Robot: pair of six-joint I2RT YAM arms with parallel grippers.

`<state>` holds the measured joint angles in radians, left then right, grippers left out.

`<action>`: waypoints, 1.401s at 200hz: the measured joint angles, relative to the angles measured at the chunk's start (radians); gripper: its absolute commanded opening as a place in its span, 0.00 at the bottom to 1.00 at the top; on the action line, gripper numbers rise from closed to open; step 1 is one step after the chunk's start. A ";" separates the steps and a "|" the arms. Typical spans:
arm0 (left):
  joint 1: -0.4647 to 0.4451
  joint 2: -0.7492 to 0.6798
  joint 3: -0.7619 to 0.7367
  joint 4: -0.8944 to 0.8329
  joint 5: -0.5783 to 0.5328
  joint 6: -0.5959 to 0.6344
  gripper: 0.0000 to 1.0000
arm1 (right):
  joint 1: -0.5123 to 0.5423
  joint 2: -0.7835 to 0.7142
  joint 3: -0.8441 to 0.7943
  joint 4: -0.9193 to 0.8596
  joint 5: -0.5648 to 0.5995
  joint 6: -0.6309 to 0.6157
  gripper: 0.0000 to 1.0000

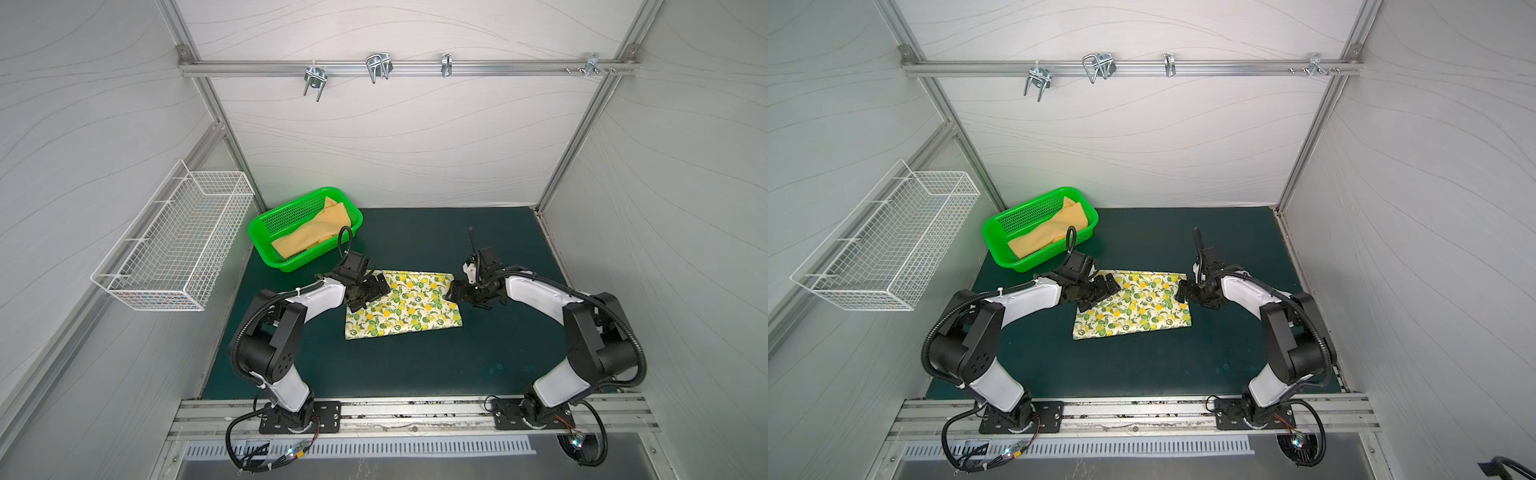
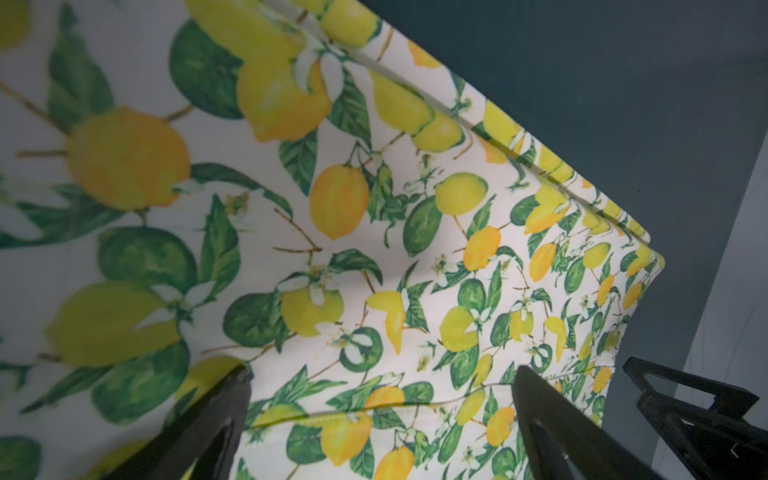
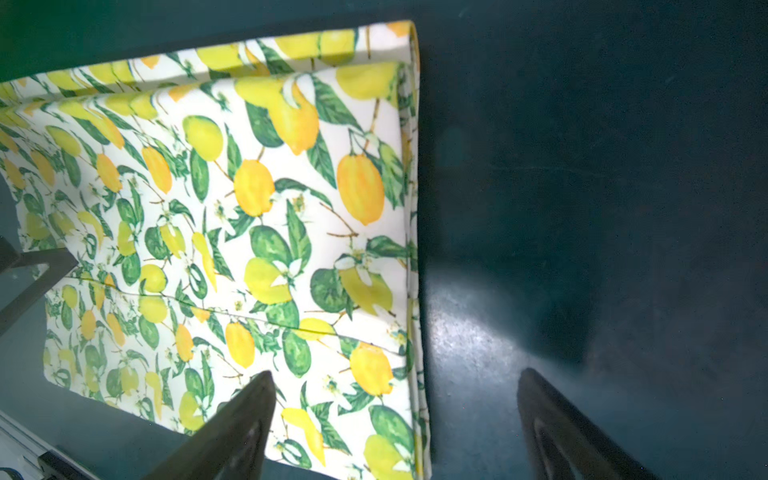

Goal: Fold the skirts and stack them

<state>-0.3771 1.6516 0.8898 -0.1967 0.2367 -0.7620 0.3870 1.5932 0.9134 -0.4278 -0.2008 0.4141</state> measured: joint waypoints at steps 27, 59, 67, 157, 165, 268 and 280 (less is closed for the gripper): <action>0.023 0.003 -0.003 0.039 0.014 0.000 0.99 | 0.013 0.029 -0.004 0.027 -0.006 0.011 0.85; 0.039 0.004 -0.024 0.080 0.025 -0.001 0.99 | 0.050 0.059 0.002 0.060 -0.002 0.027 0.83; 0.043 0.004 -0.029 0.089 0.027 -0.001 0.99 | 0.056 0.063 0.003 0.070 -0.002 0.032 0.82; 0.063 0.000 -0.058 0.146 0.055 -0.002 0.99 | 0.089 0.092 -0.005 0.172 0.005 0.102 0.59; 0.063 0.000 -0.062 0.158 0.057 -0.002 0.99 | 0.089 0.096 -0.006 0.182 0.002 0.109 0.55; 0.064 -0.018 -0.077 0.164 0.070 -0.007 0.99 | 0.085 0.113 0.000 0.170 0.003 0.111 0.06; 0.061 -0.034 -0.077 0.145 0.072 -0.007 0.99 | 0.080 0.100 0.016 0.126 0.027 0.092 0.06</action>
<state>-0.3157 1.6173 0.8124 -0.0521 0.3088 -0.7692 0.4675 1.6936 0.9295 -0.3019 -0.1741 0.5064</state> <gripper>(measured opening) 0.987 0.111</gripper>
